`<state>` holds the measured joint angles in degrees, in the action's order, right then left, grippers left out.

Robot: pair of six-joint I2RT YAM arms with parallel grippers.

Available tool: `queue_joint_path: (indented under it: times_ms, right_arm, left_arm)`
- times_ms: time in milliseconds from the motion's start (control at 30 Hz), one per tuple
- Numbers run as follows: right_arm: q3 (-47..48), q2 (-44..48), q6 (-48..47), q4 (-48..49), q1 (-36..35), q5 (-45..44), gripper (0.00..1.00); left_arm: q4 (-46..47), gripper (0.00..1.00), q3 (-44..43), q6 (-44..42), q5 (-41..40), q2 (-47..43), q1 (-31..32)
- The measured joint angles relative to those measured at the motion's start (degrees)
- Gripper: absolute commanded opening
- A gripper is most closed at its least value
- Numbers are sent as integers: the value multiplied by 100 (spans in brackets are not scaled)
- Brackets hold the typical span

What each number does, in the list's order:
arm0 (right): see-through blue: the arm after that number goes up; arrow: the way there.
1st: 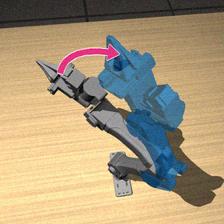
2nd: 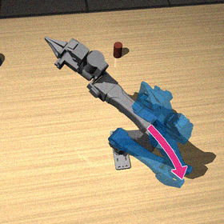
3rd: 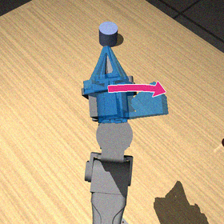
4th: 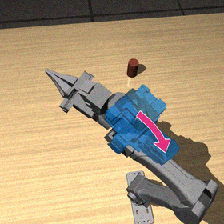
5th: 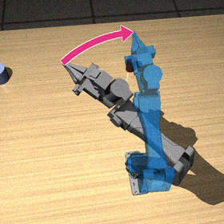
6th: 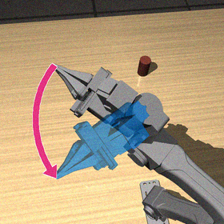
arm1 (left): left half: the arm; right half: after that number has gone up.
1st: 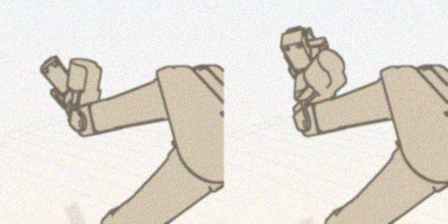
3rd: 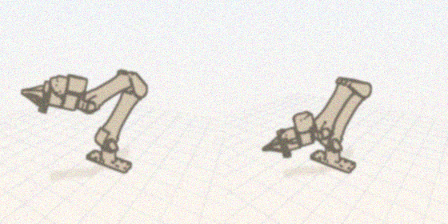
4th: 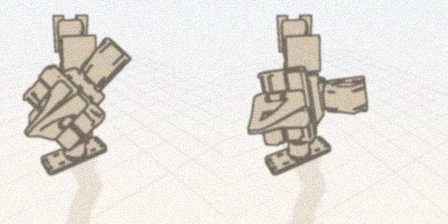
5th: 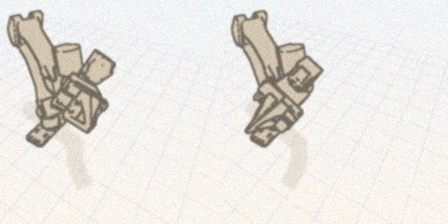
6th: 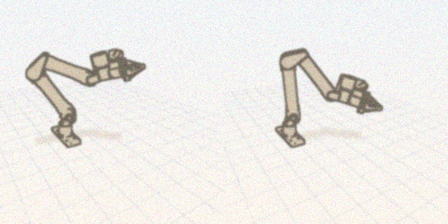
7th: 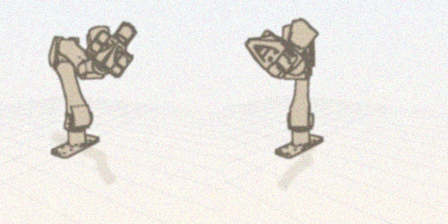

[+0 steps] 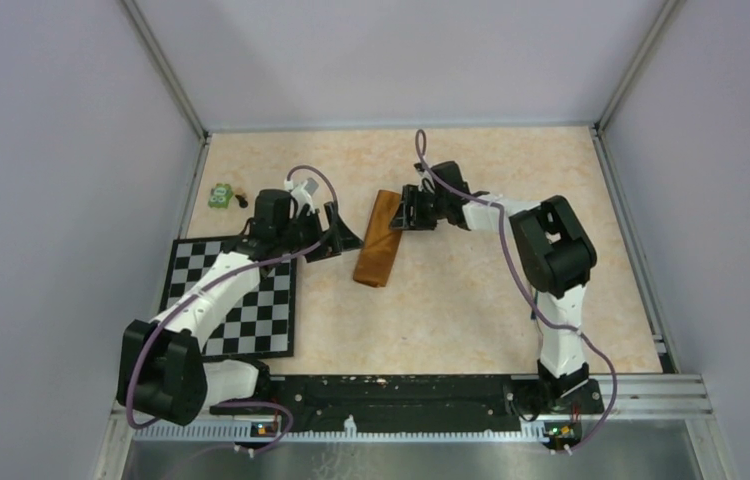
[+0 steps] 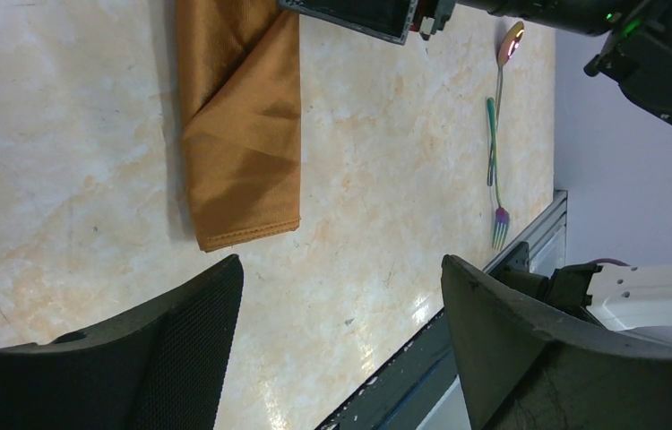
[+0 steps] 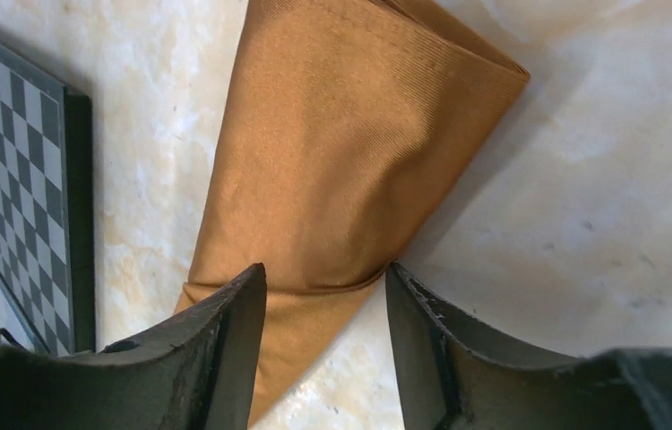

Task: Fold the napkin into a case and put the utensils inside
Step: Move the smaller rectangle folded napkin to the center of the board.

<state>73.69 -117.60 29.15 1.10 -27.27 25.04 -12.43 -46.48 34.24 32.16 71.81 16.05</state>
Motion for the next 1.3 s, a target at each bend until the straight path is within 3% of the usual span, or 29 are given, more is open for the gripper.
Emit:
queue_joint_path:
  times_ms: [167, 433, 667, 1000, 1167, 1233, 1300]
  right_arm:
    - [295, -282, -229, 26, -155, 136, 37]
    - [404, -323, -798, -216, -686, 251, 34]
    - [278, -284, -643, -181, -1060, 341, 33]
    - [-815, 264, 693, 527, -1779, 74, 33]
    - [-927, 411, 1005, 501, -2031, -188, 48]
    - [-968, 538, 1023, 369, -2033, -313, 52]
    - [-1130, 752, 1034, 343, -1974, -328, 53]
  left_arm:
    - [-17, 85, 140, 15, 20, -240, 0]
    - [-271, 85, 151, -17, -11, -693, 0]
    - [-529, 85, 153, -76, -164, -1239, 0]
    - [-844, 85, 153, -122, -326, -1657, 0]
    - [-944, 85, 155, -120, -319, -1725, 0]
    - [-977, 79, 188, -118, -286, -1792, 0]
    - [-1043, 55, 289, -57, -155, -1886, 0]
